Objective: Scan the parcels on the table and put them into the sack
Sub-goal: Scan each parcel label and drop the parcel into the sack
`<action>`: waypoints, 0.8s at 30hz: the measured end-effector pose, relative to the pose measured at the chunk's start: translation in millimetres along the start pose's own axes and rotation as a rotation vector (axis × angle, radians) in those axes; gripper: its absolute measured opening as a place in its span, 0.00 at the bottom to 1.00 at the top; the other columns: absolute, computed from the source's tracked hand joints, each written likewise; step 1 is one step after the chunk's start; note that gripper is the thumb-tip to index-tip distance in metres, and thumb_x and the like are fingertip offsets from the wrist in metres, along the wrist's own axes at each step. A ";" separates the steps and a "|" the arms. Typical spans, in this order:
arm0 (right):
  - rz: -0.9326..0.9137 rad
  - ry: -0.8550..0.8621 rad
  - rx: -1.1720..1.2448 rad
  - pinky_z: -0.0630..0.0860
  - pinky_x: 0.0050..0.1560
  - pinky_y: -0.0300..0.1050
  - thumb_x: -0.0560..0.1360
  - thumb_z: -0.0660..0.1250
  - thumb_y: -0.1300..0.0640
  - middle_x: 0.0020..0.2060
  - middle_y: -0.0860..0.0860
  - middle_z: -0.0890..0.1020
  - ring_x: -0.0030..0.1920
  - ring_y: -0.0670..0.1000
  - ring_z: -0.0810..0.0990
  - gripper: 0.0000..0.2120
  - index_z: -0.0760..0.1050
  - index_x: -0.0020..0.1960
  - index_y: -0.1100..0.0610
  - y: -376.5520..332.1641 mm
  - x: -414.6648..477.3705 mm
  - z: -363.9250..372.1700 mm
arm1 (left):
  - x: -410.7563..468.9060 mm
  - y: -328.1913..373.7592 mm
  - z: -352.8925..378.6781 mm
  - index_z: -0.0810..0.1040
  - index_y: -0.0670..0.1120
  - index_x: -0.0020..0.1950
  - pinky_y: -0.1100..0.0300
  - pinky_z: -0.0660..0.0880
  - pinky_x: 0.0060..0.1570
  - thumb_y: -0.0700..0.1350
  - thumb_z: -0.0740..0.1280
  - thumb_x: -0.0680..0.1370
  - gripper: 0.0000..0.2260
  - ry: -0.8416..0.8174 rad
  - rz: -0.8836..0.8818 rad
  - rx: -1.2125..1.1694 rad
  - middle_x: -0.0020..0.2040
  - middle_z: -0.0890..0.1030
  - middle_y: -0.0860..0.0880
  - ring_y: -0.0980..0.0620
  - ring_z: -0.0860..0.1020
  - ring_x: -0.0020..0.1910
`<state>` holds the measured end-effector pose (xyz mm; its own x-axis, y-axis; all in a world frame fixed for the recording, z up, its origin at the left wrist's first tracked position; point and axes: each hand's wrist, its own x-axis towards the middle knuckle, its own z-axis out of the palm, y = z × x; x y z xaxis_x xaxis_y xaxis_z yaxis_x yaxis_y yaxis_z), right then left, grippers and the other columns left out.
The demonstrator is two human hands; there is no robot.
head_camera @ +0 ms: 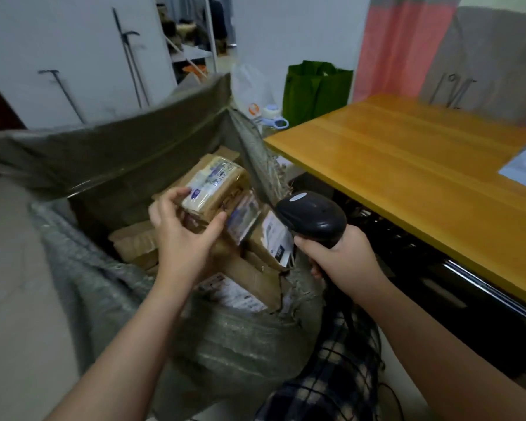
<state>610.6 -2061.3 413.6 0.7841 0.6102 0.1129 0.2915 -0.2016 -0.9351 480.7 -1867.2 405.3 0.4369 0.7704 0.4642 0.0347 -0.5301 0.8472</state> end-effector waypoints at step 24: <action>0.080 -0.838 -0.495 0.70 0.48 0.33 0.68 0.76 0.60 0.49 0.46 0.79 0.52 0.44 0.77 0.22 0.74 0.59 0.52 61.5 -58.7 82.0 | -11.7 -24.1 -130.4 0.72 0.59 0.60 0.56 0.70 0.51 0.54 0.72 0.67 0.22 -0.242 -0.001 0.724 0.53 0.65 0.50 0.45 0.72 0.55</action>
<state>537.6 -2046.6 322.0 0.2238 0.8891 -0.3993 0.6015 -0.4483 -0.6613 357.6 -1817.3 413.2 0.6183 0.7165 0.3231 0.5797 -0.6933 0.4281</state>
